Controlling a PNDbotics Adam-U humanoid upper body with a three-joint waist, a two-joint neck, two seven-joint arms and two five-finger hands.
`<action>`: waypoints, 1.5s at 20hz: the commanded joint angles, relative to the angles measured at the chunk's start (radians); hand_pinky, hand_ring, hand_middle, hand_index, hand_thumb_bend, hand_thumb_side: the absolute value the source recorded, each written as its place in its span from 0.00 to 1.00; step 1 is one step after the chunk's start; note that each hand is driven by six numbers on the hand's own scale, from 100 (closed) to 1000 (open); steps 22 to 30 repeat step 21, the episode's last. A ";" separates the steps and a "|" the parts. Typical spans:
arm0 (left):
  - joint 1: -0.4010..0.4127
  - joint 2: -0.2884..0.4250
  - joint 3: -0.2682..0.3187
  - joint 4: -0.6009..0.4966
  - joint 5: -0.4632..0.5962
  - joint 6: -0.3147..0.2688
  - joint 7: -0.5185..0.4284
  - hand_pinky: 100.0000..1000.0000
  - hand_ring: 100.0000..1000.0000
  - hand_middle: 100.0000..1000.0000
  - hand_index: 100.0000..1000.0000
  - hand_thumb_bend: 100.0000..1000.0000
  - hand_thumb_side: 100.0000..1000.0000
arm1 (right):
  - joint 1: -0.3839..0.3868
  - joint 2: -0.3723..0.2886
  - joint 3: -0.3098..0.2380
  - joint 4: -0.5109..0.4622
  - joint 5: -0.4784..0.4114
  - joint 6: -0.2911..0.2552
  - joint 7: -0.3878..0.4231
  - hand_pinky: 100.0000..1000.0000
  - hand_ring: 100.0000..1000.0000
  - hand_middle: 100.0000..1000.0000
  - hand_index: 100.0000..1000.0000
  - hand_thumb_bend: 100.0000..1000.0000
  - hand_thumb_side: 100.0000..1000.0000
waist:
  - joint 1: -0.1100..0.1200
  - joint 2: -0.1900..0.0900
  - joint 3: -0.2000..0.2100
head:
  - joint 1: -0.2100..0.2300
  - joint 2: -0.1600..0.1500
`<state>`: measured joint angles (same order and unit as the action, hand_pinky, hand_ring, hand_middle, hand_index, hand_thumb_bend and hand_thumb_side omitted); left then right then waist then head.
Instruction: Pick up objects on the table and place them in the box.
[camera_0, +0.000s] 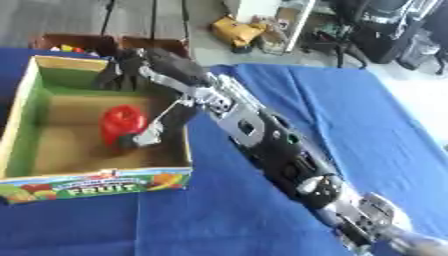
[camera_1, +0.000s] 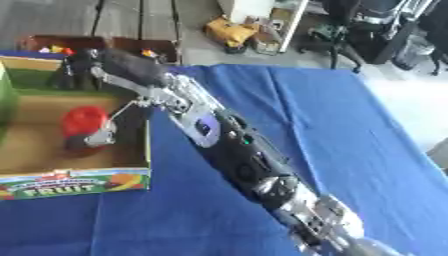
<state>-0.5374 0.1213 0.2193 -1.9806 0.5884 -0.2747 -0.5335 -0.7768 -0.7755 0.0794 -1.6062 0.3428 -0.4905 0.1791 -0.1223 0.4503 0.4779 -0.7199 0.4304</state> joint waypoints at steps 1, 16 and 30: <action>-0.005 0.010 0.000 -0.019 0.002 -0.005 0.002 0.64 0.64 0.73 0.90 0.00 0.88 | -0.009 -0.029 -0.051 -0.078 -0.098 0.075 -0.009 0.39 0.54 0.55 0.78 0.51 0.59 | 0.019 -0.028 0.000 | 0.019 0.004; 0.015 0.015 0.017 -0.019 0.001 -0.023 0.029 0.64 0.65 0.73 0.90 0.00 0.87 | 0.208 0.050 -0.287 -0.394 -0.251 0.250 -0.425 0.35 0.52 0.56 0.81 0.21 0.46 | 0.079 -0.047 -0.094 | 0.236 -0.007; 0.028 0.019 0.022 -0.019 -0.005 -0.023 0.040 0.65 0.65 0.73 0.90 0.00 0.87 | 0.321 0.032 -0.367 -0.394 -0.276 0.156 -0.568 0.40 0.56 0.61 0.81 0.11 0.50 | 0.100 -0.062 -0.151 | 0.311 0.004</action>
